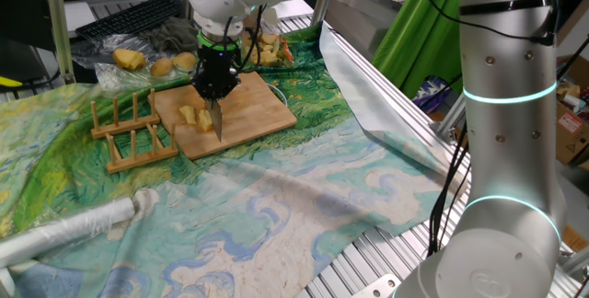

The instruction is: Chop the potatoes

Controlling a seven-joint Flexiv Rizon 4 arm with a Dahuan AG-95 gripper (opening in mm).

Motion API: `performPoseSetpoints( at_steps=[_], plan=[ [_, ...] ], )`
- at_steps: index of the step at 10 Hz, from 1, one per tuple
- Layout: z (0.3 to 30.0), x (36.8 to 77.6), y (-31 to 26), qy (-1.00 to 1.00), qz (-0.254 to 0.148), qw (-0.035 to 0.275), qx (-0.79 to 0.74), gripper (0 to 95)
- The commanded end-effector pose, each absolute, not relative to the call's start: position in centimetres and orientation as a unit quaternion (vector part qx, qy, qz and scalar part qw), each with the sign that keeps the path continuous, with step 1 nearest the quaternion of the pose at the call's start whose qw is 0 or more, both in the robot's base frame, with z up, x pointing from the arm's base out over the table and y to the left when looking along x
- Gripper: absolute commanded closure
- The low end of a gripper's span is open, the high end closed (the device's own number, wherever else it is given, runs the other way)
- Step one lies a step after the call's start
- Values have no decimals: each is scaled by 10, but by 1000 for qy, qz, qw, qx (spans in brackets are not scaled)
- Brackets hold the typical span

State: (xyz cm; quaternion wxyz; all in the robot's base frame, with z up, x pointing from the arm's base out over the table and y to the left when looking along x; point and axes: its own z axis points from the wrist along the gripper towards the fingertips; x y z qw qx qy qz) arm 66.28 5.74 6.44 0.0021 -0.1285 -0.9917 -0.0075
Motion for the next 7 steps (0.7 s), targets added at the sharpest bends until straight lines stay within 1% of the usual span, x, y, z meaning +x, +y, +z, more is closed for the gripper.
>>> performPoseSetpoints(
  at_steps=[1,3,7],
  plan=[
    [68,663,57,-992,2,2,-128,950],
    [72,660,56,-990,-5,-12,-137,950],
    [77,661,56,-989,-5,-35,-143,950]
  ],
)
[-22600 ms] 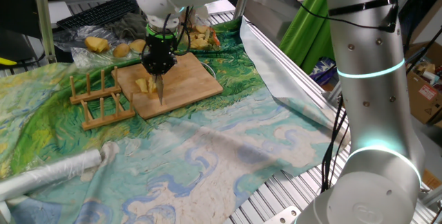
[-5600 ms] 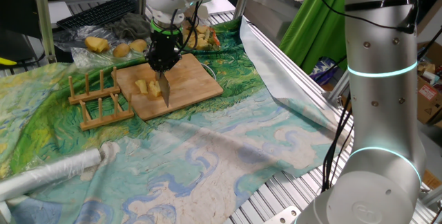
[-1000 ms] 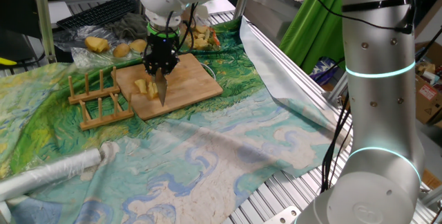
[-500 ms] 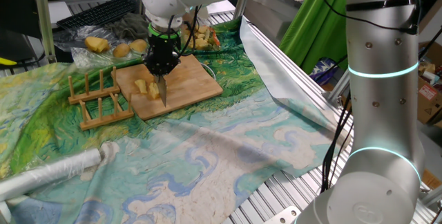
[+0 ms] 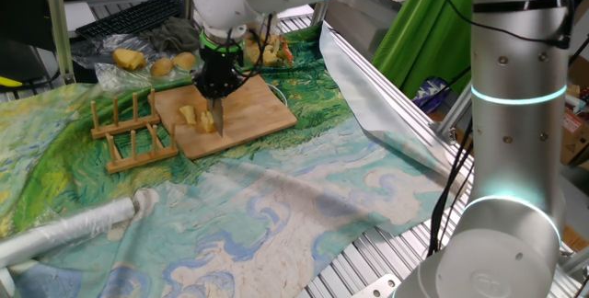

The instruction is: Chop the potatoes

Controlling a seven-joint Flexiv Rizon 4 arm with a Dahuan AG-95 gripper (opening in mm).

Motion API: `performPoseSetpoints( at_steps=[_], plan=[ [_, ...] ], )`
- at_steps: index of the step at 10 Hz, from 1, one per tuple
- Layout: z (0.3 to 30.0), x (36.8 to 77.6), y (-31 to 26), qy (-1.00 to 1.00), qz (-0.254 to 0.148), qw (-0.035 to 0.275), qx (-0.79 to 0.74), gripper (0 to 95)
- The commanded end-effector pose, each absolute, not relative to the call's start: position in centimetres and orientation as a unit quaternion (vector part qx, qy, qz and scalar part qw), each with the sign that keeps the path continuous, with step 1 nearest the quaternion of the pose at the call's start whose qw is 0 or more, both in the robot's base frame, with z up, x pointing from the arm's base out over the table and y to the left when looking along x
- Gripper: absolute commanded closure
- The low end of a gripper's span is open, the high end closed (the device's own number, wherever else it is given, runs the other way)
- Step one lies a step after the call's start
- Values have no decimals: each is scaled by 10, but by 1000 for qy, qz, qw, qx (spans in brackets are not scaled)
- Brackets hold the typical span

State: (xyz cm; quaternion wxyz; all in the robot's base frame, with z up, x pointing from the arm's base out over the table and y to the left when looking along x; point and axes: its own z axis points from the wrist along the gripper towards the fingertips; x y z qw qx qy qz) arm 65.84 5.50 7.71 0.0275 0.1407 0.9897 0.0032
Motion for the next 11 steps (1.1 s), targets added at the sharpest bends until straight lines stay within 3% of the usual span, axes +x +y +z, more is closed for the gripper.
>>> performPoseSetpoints(
  at_steps=[1,2,3,7,11],
  plan=[
    [66,653,61,987,8,50,151,950],
    [38,639,73,984,-1,84,160,950],
    [17,631,80,982,-19,96,163,950],
    [38,645,73,985,-16,71,155,950],
    [38,652,73,986,-20,61,153,950]
  ],
)
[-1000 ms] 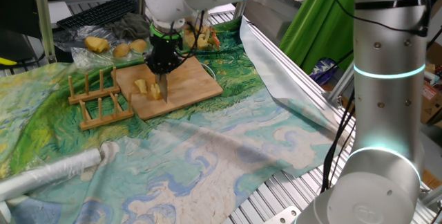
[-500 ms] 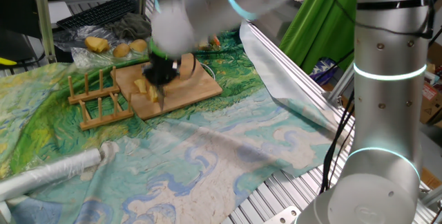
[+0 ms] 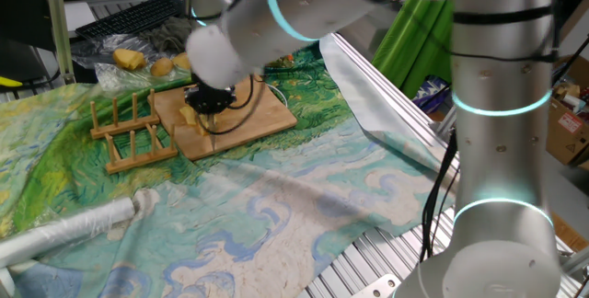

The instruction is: Chop the potatoes

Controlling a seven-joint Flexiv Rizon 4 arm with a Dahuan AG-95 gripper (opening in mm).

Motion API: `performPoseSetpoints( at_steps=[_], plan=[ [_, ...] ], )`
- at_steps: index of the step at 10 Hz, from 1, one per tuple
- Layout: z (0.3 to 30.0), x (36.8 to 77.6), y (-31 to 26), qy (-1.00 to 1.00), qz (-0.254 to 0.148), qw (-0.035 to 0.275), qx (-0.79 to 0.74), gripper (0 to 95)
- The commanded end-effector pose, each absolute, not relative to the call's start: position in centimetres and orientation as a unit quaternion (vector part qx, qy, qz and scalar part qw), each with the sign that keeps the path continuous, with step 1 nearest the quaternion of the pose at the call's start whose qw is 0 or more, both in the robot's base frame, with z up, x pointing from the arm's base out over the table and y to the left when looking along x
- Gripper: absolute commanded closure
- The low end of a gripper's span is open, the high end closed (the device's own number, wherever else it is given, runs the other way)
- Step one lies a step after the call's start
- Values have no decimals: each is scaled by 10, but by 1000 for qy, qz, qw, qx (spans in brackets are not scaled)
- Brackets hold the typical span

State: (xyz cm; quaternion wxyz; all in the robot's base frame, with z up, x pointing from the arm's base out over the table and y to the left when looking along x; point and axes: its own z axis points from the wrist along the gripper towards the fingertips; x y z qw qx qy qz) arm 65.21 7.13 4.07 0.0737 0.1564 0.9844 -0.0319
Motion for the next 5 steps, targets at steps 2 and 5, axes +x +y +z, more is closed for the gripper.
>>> performPoseSetpoints(
  at_steps=[2,5],
  plan=[
    [39,653,73,986,-15,63,153,950],
    [47,663,68,988,-17,54,142,950]
  ],
)
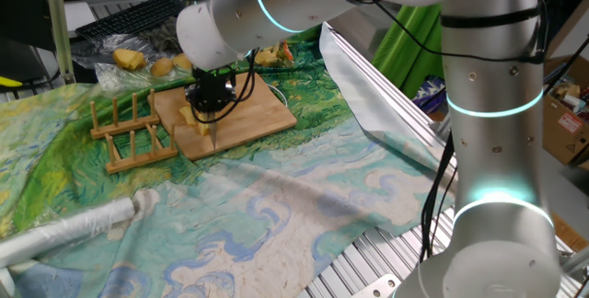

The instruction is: Chop the potatoes

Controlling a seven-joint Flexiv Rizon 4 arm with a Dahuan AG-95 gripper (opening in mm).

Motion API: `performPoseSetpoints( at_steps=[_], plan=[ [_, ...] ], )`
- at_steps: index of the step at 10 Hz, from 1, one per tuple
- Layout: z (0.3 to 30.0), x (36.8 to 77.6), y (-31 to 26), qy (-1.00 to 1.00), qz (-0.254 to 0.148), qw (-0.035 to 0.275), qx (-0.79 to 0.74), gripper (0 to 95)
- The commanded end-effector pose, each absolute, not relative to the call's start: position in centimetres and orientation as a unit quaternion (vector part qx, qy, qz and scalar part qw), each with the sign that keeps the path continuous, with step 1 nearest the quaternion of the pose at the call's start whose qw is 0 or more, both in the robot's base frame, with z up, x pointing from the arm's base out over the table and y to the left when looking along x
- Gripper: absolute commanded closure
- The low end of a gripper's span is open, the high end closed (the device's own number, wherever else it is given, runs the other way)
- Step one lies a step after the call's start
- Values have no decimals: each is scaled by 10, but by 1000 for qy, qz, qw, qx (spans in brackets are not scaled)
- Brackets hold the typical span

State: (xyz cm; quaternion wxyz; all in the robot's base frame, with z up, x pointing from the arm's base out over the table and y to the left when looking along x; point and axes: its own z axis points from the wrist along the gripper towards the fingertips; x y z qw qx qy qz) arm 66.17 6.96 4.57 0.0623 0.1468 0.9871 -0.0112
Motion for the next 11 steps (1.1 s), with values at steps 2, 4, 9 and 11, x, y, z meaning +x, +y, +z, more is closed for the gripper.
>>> performPoseSetpoints(
  at_steps=[2,4,9,11],
  plan=[
    [42,673,67,989,-16,56,137,950],
    [47,682,63,990,-17,51,129,950],
    [44,687,62,990,-14,44,136,950],
    [42,688,63,988,-15,41,145,760]
  ],
)
